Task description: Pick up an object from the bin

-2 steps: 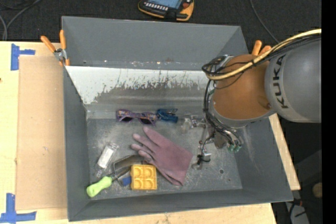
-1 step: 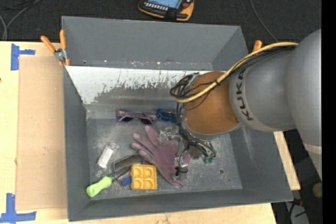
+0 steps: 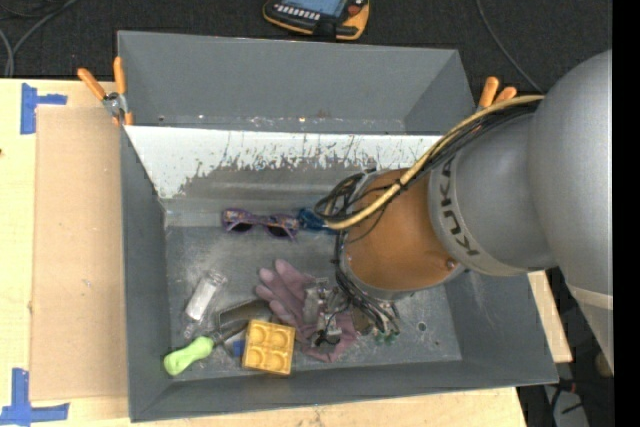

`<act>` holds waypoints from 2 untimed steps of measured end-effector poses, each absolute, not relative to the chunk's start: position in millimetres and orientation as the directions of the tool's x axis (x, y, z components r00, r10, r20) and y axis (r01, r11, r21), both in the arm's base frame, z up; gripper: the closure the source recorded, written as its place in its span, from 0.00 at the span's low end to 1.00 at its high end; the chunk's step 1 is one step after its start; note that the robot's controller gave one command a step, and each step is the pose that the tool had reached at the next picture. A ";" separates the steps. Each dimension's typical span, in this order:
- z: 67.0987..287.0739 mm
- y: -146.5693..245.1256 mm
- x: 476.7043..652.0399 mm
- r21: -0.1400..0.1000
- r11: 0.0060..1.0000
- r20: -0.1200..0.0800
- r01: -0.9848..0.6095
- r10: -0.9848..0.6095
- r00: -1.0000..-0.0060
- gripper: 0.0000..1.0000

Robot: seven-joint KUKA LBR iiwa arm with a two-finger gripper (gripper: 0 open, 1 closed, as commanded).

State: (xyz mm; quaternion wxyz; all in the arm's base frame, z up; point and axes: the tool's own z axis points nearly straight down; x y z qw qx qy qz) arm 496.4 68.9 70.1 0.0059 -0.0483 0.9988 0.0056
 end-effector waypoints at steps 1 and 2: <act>70.1 68.9 496.4 0.010 0.995 -0.012 -0.097 -0.097 -0.995 1.00; 116.6 68.0 501.3 0.011 0.994 -0.015 -0.105 -0.104 -0.994 1.00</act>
Offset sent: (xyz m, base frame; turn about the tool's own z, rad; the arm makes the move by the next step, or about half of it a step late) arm 0.0041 -0.0019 0.0455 -0.0080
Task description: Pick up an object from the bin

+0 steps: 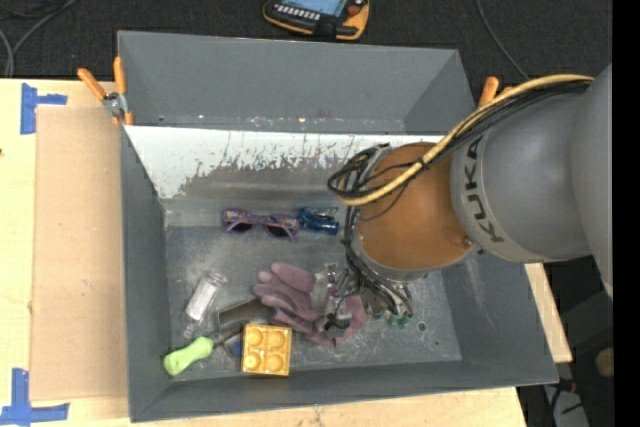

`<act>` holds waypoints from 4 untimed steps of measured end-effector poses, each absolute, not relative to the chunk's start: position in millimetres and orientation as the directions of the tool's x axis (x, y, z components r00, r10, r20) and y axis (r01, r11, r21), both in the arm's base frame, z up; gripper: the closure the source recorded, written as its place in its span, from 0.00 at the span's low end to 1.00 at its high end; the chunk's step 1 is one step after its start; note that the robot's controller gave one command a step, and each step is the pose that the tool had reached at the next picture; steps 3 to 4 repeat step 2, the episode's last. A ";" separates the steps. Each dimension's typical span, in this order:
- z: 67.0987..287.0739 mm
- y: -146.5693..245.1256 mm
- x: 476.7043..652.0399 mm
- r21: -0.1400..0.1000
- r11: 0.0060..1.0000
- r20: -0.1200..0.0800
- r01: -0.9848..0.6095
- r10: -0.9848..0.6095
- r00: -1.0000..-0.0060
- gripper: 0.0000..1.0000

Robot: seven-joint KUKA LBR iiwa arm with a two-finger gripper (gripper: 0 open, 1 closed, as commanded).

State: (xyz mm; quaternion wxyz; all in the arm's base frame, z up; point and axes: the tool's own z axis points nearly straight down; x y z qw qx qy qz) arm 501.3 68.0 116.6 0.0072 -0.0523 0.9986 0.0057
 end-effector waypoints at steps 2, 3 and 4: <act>208.4 68.8 497.4 0.010 0.994 0.005 -0.110 -0.110 -0.994 1.00; 208.4 68.8 497.4 0.010 0.994 0.005 -0.110 -0.110 -0.994 1.00; 208.4 68.8 497.4 0.010 0.994 0.005 -0.110 -0.110 -0.994 1.00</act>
Offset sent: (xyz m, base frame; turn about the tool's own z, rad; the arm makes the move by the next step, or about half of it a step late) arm 0.0259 0.0023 0.1986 -0.0576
